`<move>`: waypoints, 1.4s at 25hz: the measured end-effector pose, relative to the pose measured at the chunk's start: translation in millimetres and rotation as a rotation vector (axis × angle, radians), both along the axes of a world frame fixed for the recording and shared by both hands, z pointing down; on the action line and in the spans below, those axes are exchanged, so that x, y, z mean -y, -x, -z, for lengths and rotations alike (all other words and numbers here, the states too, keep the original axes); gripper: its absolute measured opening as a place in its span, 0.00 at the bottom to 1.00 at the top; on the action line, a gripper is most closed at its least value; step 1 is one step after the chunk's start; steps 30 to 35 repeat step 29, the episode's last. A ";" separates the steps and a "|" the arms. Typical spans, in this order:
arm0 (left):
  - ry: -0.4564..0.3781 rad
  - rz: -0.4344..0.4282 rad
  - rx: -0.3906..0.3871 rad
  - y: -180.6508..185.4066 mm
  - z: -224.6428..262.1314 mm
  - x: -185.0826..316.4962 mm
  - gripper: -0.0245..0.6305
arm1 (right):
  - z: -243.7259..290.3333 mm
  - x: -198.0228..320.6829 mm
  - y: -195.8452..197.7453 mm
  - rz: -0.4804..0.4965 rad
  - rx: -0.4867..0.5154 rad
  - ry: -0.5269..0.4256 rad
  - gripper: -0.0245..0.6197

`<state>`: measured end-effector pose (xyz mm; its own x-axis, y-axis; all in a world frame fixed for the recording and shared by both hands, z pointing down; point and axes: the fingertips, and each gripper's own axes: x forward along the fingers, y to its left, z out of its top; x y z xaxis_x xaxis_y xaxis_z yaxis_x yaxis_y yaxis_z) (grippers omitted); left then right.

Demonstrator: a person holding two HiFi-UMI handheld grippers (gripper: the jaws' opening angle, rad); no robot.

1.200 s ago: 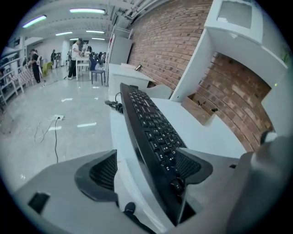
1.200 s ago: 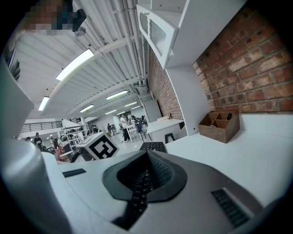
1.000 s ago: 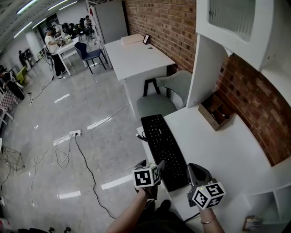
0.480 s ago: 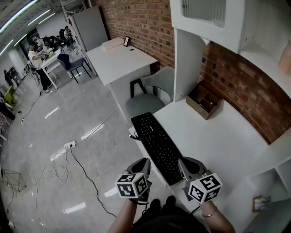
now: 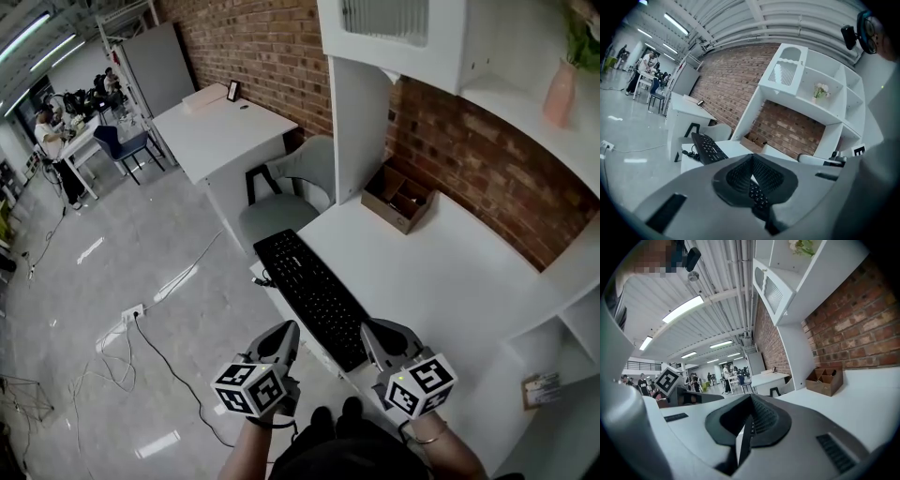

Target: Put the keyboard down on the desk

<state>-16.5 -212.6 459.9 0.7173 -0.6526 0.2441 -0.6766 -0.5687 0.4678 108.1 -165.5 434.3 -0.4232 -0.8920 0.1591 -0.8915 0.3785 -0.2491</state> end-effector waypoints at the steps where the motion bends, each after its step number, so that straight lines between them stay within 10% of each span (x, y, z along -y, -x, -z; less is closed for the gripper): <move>1: -0.005 -0.007 -0.010 -0.1 3.1 -1.6 0.05 | 0.9 -1.5 -0.4 -0.008 0.004 -0.003 0.05; 35: -0.108 -0.068 0.095 38.3 21.7 -21.8 0.05 | 13.4 -30.3 43.6 -0.120 -0.110 -0.047 0.05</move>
